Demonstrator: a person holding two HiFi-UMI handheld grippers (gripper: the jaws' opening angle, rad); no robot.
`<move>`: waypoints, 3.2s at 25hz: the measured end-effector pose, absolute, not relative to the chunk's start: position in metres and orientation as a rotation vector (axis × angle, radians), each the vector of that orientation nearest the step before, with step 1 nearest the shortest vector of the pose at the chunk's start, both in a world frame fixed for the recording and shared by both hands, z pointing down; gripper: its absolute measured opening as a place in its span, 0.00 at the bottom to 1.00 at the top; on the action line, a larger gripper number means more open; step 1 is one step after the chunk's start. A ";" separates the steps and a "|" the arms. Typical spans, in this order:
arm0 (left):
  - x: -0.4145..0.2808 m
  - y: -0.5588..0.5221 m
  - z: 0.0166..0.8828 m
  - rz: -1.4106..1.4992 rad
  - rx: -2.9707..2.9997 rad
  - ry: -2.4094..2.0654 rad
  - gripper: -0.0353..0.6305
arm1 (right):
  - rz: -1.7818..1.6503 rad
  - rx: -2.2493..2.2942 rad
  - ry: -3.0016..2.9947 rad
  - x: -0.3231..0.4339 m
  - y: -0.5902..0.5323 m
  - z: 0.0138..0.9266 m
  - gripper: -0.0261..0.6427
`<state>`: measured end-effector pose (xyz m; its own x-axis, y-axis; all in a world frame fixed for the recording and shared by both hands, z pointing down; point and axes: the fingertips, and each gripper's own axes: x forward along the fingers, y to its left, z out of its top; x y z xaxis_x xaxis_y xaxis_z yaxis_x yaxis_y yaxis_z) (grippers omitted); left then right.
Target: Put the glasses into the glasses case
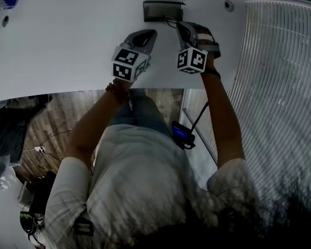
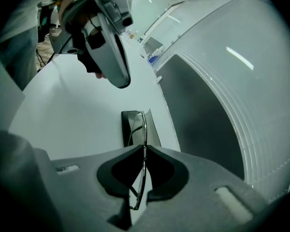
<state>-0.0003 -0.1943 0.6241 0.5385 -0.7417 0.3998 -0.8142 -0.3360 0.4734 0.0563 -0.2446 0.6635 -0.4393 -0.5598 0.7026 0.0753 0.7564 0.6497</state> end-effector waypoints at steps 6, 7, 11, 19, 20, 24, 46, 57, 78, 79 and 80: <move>-0.020 -0.199 0.625 0.138 2.107 -1.289 0.06 | -0.829 0.305 -1.890 0.035 -0.261 0.668 0.07; -0.022 -0.201 0.627 0.140 2.100 -1.293 0.06 | -0.842 0.294 -1.887 0.033 -0.266 0.670 0.07; -0.022 -0.210 0.638 0.156 2.084 -1.295 0.06 | -0.900 0.246 -1.869 0.028 -0.284 0.680 0.07; -0.026 -0.224 0.647 0.149 2.067 -1.286 0.06 | -0.970 0.162 -1.848 0.016 -0.291 0.694 0.07; -0.026 -0.224 0.647 0.147 2.065 -1.284 0.05 | -0.974 0.152 -1.845 0.016 -0.290 0.697 0.07; -0.025 -0.223 0.651 0.141 2.057 -1.272 0.05 | -0.983 0.111 -1.838 0.017 -0.283 0.708 0.07; -0.027 -0.215 0.659 0.139 2.044 -1.248 0.06 | -0.864 -0.005 -1.920 0.008 -0.268 0.717 0.13; -0.024 -0.214 0.656 0.133 2.049 -1.239 0.05 | -0.773 0.092 -1.959 0.006 -0.288 0.702 0.04; -0.035 -0.212 0.659 0.131 2.031 -1.249 0.06 | -0.853 -0.008 -1.768 0.008 -0.292 0.731 0.04; -0.035 -0.212 0.659 0.133 2.033 -1.248 0.05 | -0.858 0.002 -1.775 0.007 -0.291 0.729 0.04; -0.034 -0.212 0.659 0.134 2.035 -1.247 0.06 | -0.861 0.016 -1.784 0.006 -0.291 0.726 0.04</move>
